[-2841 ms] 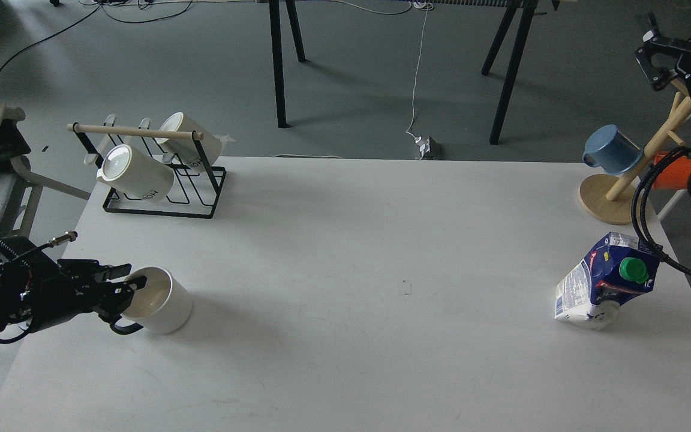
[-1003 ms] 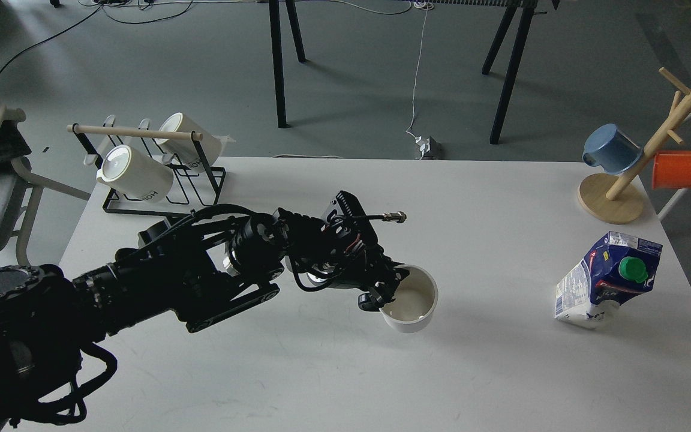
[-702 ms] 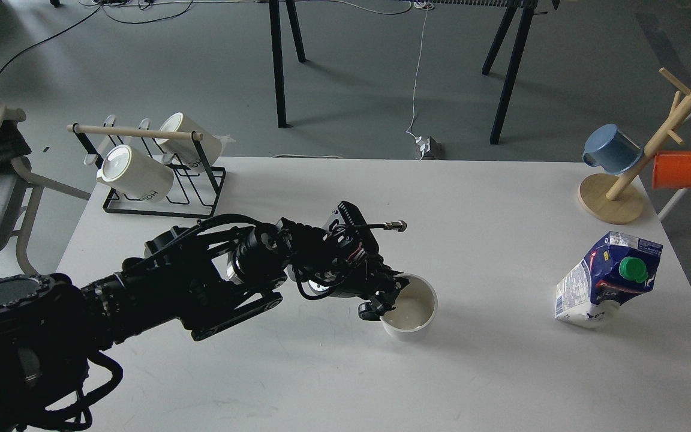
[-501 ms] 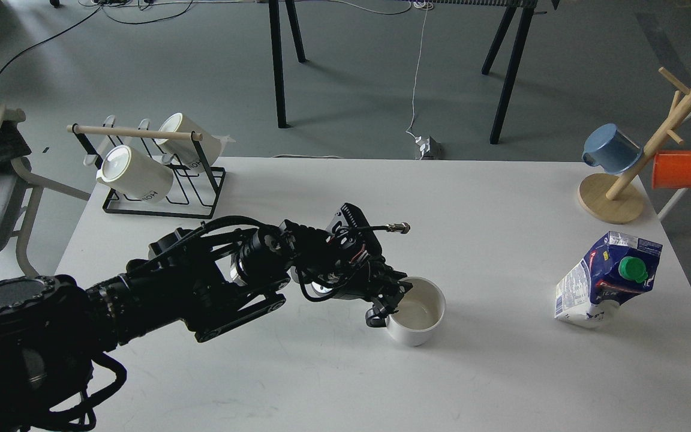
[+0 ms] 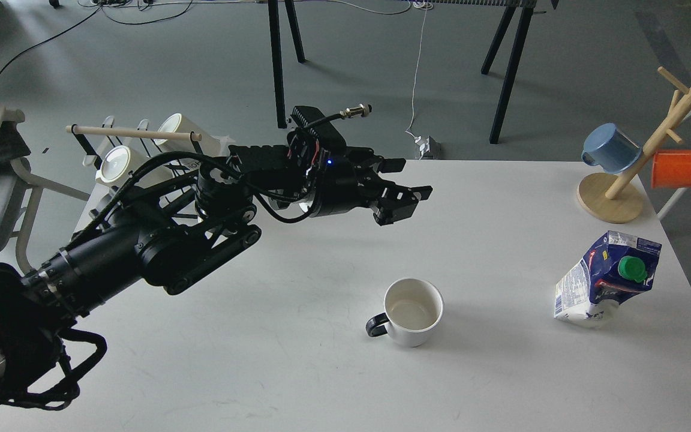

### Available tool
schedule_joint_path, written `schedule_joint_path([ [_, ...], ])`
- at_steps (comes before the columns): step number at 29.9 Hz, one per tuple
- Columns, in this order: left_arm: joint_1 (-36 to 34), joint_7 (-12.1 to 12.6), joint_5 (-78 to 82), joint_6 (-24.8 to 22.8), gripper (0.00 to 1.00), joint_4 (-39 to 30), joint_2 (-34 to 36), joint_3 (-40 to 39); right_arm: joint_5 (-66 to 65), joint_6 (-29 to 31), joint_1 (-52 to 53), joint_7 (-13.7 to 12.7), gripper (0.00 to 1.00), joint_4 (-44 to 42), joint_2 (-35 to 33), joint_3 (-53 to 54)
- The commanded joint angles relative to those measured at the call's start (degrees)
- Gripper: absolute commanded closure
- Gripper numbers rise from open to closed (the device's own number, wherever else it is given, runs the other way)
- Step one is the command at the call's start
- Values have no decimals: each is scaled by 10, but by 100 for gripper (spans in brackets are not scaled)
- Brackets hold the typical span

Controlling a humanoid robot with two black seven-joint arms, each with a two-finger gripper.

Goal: Place cup and milk with both arms

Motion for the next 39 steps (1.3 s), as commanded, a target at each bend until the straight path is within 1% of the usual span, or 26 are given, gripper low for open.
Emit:
schedule_joint_path([
  [1,-2,-25,-59,49,0,-1,7,-82,1,0,2,2,0,24,-2,3],
  [2,-3,-44,-79,56,0,-1,7,-95,2,0,1,2,0,44,-2,4],
  [4,-11,-69,-113,63,0,-1,8,-108,2,0,-9,2,0,85,-3,4],
  [7,-26,-77,-184,84,0,0,14,-146,11,0,-61,2,0,131,-6,17],
  [10,-26,-75,-300,83,0,3,36,-186,19,0,-118,2,0,168,-7,40],
  [12,-25,-71,-408,87,0,13,52,-197,27,0,-158,2,0,191,-7,56],
  [14,-25,-67,-535,92,0,46,75,-200,54,0,-206,2,0,226,-4,72],
  [16,-25,-61,-676,88,0,94,90,-199,100,0,-256,2,0,272,1,89],
  [18,-24,-57,-824,73,0,142,100,-191,138,0,-297,2,0,311,8,114],
  [20,-22,-57,-952,43,0,184,105,-190,148,0,-335,0,0,332,25,142],
  [23,-21,-57,-1083,3,0,244,105,-190,154,0,-403,-2,0,363,37,181],
  [25,-16,-57,-1117,-9,0,258,106,-185,171,0,-462,-3,0,399,44,209],
  [27,3,-56,-1121,-11,0,257,106,-184,194,0,-526,-8,0,429,62,237],
  [30,19,-56,-1122,-10,0,257,103,-184,199,0,-590,-17,0,456,89,259],
  [34,40,-58,-1124,-7,0,257,96,-190,199,0,-665,-19,0,468,138,255],
  [39,43,-58,-1124,-5,0,257,97,-188,194,0,-708,-18,0,471,192,209],
])
